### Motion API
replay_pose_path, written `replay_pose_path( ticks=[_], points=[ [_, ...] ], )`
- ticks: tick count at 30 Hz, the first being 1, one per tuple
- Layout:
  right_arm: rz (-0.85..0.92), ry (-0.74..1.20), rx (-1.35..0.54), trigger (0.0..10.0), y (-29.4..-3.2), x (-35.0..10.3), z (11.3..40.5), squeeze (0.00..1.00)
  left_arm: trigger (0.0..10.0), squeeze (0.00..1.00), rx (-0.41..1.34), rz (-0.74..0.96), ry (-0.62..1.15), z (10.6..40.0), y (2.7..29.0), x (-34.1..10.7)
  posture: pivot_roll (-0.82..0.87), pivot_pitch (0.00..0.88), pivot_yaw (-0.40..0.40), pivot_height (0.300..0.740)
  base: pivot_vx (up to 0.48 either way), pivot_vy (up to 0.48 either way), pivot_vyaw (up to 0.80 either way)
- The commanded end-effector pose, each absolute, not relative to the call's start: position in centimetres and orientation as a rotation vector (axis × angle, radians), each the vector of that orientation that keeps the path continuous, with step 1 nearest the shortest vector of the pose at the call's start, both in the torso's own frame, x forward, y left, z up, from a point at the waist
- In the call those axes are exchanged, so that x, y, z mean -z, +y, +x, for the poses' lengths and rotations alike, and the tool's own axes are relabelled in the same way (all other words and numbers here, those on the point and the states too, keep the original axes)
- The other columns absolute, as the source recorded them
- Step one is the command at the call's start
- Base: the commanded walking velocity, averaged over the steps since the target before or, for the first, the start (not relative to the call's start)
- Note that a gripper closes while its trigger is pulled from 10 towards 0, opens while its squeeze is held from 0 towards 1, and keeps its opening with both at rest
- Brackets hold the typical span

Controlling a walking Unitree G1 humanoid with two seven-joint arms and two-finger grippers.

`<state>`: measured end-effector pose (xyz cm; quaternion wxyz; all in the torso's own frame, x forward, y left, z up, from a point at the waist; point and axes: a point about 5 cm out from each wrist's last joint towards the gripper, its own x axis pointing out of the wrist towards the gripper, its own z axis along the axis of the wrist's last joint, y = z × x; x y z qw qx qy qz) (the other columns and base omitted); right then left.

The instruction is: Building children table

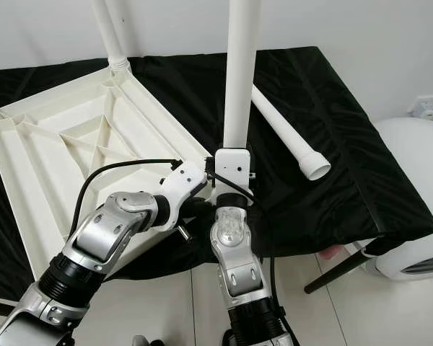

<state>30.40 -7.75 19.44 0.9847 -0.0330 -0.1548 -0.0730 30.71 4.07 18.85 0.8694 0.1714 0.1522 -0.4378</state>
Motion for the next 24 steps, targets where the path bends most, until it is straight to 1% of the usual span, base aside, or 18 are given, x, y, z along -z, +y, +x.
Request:
replay_pose_path(
  ticks=[1, 6, 8, 11, 14, 19, 24],
  points=[
    [-0.067, -0.024, 0.285, 10.0, -9.8, -13.9, 29.9, 0.00, 10.0, 0.00, 0.863, 0.357, 0.323, 30.8, 4.8, -18.9, -0.06, 0.211, 0.045, 0.740, 0.000, 0.000, 0.00],
    [0.004, 0.010, 0.341, 10.0, -11.0, -14.1, 30.4, 0.00, 10.0, 0.00, 0.867, 0.355, 0.323, 30.7, 4.7, -18.8, -0.07, 0.208, 0.045, 0.740, 0.000, 0.000, 0.00],
    [-0.003, 0.017, 0.364, 10.0, -11.4, -14.3, 30.8, 0.00, 10.0, 0.00, 0.870, 0.354, 0.324, 30.7, 4.7, -18.8, -0.07, 0.206, 0.044, 0.740, 0.000, 0.000, 0.00],
    [0.038, 0.034, 0.381, 10.0, -11.6, -14.2, 30.8, 0.00, 10.0, 0.00, 0.871, 0.354, 0.324, 30.6, 4.6, -18.8, -0.07, 0.204, 0.043, 0.740, 0.000, 0.000, 0.00],
    [0.028, 0.044, 0.380, 10.0, -11.5, -13.8, 30.6, 0.00, 10.0, 0.00, 0.871, 0.354, 0.323, 30.6, 4.6, -18.8, -0.07, 0.202, 0.042, 0.740, 0.000, 0.000, 0.00],
    [-0.044, 0.031, 0.341, 10.0, -11.5, -13.5, 30.3, 0.00, 10.0, 0.00, 0.871, 0.354, 0.324, 30.6, 4.6, -18.7, -0.07, 0.199, 0.041, 0.740, 0.000, 0.000, 0.00],
    [-0.091, 0.022, 0.251, 10.0, -11.2, -13.4, 30.1, 0.00, 10.0, 0.00, 0.873, 0.355, 0.325, 30.5, 4.5, -18.7, -0.07, 0.195, 0.041, 0.740, 0.000, 0.000, 0.00]
  ],
)
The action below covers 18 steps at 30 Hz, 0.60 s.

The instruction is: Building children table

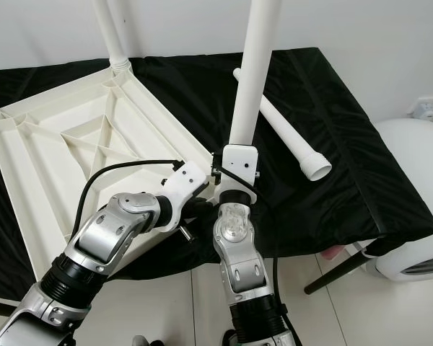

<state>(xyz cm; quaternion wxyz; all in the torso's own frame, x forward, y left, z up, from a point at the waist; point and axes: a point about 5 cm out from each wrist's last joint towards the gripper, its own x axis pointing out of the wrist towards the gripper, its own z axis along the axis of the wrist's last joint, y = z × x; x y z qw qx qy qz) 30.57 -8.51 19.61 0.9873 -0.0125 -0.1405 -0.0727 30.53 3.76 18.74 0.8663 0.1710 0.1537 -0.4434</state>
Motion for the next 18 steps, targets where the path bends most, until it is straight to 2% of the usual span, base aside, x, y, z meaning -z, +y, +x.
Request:
replay_pose_path(
  ticks=[1, 7, 10, 18],
  points=[
    [-0.091, 0.022, 0.251, 10.0, -11.2, -13.4, 30.1, 0.00, 10.0, 0.00, 0.873, 0.355, 0.325, 30.5, 4.5, -18.7, -0.07, 0.195, 0.041, 0.740, 0.000, 0.000, 0.00],
    [-0.163, 0.041, 0.207, 10.0, -12.1, -12.8, 30.1, 0.00, 10.0, 0.00, 0.875, 0.355, 0.324, 30.6, 4.5, -18.7, -0.07, 0.197, 0.041, 0.740, 0.000, 0.000, 0.00],
    [-0.257, 0.040, 0.227, 10.0, -14.4, -12.4, 30.4, 0.00, 10.0, 0.00, 0.875, 0.355, 0.324, 30.6, 4.6, -18.7, -0.08, 0.202, 0.043, 0.740, 0.000, 0.000, 0.00],
    [-0.238, 0.107, 0.179, 10.0, -15.4, -11.7, 30.8, 0.00, 10.0, 0.00, 0.874, 0.355, 0.325, 30.7, 4.7, -18.7, -0.08, 0.205, 0.049, 0.740, 0.000, 0.000, 0.00]
  ],
)
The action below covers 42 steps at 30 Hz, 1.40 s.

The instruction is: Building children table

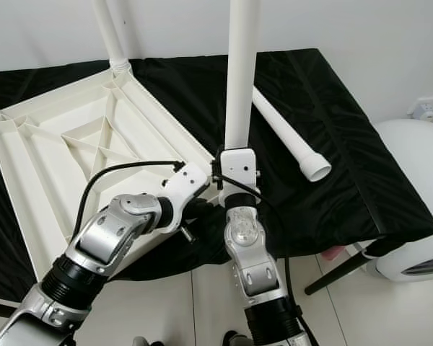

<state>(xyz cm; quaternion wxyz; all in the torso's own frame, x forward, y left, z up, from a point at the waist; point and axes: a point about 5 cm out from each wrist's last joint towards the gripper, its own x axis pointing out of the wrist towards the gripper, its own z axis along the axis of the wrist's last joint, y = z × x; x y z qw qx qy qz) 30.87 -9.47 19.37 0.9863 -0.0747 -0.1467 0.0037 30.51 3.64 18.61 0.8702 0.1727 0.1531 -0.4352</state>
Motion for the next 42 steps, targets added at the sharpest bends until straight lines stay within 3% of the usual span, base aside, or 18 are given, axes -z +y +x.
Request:
replay_pose_path(
  ticks=[1, 7, 16, 31, 32, 33, 34, 35, 42],
  points=[
    [-0.238, 0.112, 0.170, 10.0, -15.4, -11.7, 31.0, 0.00, 10.0, 0.00, 0.873, 0.355, 0.325, 30.7, 4.7, -18.7, -0.08, 0.205, 0.049, 0.740, 0.000, 0.000, 0.00],
    [-0.195, 0.195, 0.099, 10.0, -15.6, -10.7, 31.3, 0.00, 10.0, 0.00, 0.873, 0.357, 0.324, 30.7, 4.8, -18.7, -0.08, 0.205, 0.054, 0.740, 0.000, 0.000, 0.00],
    [-0.217, 0.164, -0.009, 10.0, -16.1, -11.1, 31.6, 0.00, 10.0, 0.00, 0.871, 0.360, 0.321, 30.8, 4.8, -18.8, -0.08, 0.204, 0.054, 0.740, 0.000, 0.000, 0.00],
    [-0.070, -0.151, -0.100, 10.0, -16.6, -17.2, 32.3, 0.00, 10.0, 0.00, 0.863, 0.359, 0.321, 30.9, 4.9, -18.7, -0.08, 0.199, 0.050, 0.740, 0.000, 0.000, 0.00],
    [-0.063, -0.180, -0.103, 10.0, -16.7, -18.0, 32.5, 0.00, 10.0, 0.09, 0.866, 0.357, 0.321, 30.9, 4.8, -18.7, -0.09, 0.197, 0.049, 0.740, 0.000, 0.000, 0.00],
    [-0.063, -0.207, -0.105, 10.0, -17.0, -18.9, 32.7, 0.00, 10.0, 0.62, 0.870, 0.353, 0.322, 30.9, 4.8, -18.7, -0.09, 0.197, 0.049, 0.740, 0.000, 0.000, 0.00],
    [-0.064, -0.214, -0.105, 10.0, -17.0, -19.1, 32.7, 0.00, 10.0, 0.62, 0.871, 0.352, 0.322, 30.9, 4.8, -18.7, -0.09, 0.197, 0.049, 0.740, 0.000, 0.000, 0.00],
    [-0.065, -0.225, -0.115, 10.0, -17.0, -19.4, 32.8, 0.00, 10.0, 1.00, 0.879, 0.340, 0.322, 30.8, 4.8, -18.7, -0.09, 0.194, 0.048, 0.740, 0.000, 0.000, 0.00],
    [-0.048, -0.256, -0.149, 10.0, -17.1, -20.5, 32.9, 0.00, 10.0, 1.00, 0.907, 0.319, 0.312, 30.6, 4.6, -19.0, -0.09, 0.190, 0.046, 0.740, 0.000, 0.000, 0.00]
  ],
)
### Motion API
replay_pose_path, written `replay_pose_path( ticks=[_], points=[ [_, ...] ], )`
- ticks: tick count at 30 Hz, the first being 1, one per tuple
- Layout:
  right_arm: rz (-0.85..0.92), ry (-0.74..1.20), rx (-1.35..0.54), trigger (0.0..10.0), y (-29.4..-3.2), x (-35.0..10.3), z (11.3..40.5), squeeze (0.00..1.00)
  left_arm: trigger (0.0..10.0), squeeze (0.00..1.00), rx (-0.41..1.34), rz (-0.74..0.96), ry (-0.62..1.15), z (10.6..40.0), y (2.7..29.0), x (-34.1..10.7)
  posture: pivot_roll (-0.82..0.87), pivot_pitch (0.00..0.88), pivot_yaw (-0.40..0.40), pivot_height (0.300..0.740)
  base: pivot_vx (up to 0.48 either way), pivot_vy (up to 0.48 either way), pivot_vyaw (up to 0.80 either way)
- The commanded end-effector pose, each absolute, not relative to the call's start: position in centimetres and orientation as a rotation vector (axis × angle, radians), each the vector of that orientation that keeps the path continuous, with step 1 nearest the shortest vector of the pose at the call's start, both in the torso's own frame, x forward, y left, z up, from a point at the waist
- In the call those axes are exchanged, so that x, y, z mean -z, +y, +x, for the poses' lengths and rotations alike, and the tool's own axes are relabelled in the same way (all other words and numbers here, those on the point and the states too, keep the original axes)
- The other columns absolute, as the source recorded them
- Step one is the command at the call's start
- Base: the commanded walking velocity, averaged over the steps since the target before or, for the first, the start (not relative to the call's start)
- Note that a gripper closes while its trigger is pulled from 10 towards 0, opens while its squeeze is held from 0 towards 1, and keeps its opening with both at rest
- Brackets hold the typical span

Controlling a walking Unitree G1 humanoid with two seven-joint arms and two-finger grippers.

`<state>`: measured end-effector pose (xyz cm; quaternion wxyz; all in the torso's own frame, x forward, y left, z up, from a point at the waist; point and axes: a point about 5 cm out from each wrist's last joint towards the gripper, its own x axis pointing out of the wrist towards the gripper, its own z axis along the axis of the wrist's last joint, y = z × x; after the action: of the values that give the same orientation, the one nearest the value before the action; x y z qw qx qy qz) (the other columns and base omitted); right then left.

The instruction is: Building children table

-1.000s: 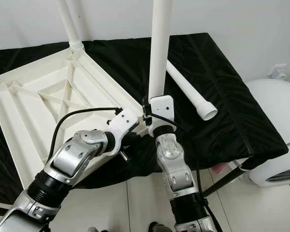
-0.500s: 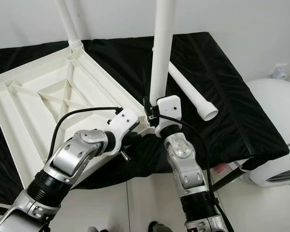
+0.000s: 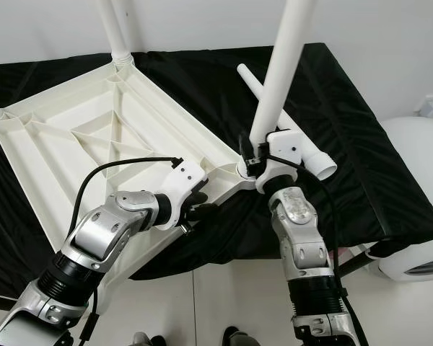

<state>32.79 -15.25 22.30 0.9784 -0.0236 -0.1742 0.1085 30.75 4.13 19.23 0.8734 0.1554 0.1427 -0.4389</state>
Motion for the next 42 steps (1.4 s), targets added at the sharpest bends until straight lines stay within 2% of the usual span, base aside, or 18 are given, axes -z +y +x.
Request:
replay_pose_path(
  ticks=[1, 7, 13, 14, 37, 42],
  points=[
    [-0.050, -0.257, -0.161, 10.0, -17.1, -20.6, 33.0, 0.00, 10.0, 1.00, 0.912, 0.320, 0.309, 30.6, 4.6, -19.0, -0.09, 0.185, 0.043, 0.740, 0.000, 0.000, 0.00],
    [-0.017, -0.261, -0.196, 10.0, -16.9, -21.0, 33.2, 0.00, 10.0, 1.00, 0.904, 0.334, 0.297, 30.8, 4.7, -19.1, -0.09, 0.180, 0.040, 0.740, 0.000, 0.000, 0.00],
    [-0.008, -0.235, -0.277, 10.0, -15.6, -20.6, 33.2, 0.00, 10.0, 0.97, 0.887, 0.360, 0.287, 31.0, 5.0, -19.2, -0.09, 0.171, 0.033, 0.740, 0.000, 0.000, 0.00],
    [-0.010, -0.222, -0.298, 10.0, -15.3, -20.4, 33.2, 0.00, 10.0, 0.00, 0.885, 0.363, 0.286, 31.0, 5.0, -19.2, -0.09, 0.171, 0.032, 0.740, 0.000, 0.000, 0.00],
    [0.051, -0.315, -0.443, 10.0, -14.2, -23.4, 32.8, 0.00, 10.0, 0.00, 0.921, 0.381, 0.241, 31.5, 5.5, -20.5, -0.10, 0.181, 0.034, 0.740, 0.000, 0.000, 0.00],
    [0.045, -0.376, -0.455, 10.0, -14.7, -25.5, 33.0, 0.00, 10.0, 0.00, 0.975, 0.337, 0.200, 31.2, 5.6, -21.6, -0.10, 0.181, 0.032, 0.740, 0.000, 0.000, 0.00]
  ],
)
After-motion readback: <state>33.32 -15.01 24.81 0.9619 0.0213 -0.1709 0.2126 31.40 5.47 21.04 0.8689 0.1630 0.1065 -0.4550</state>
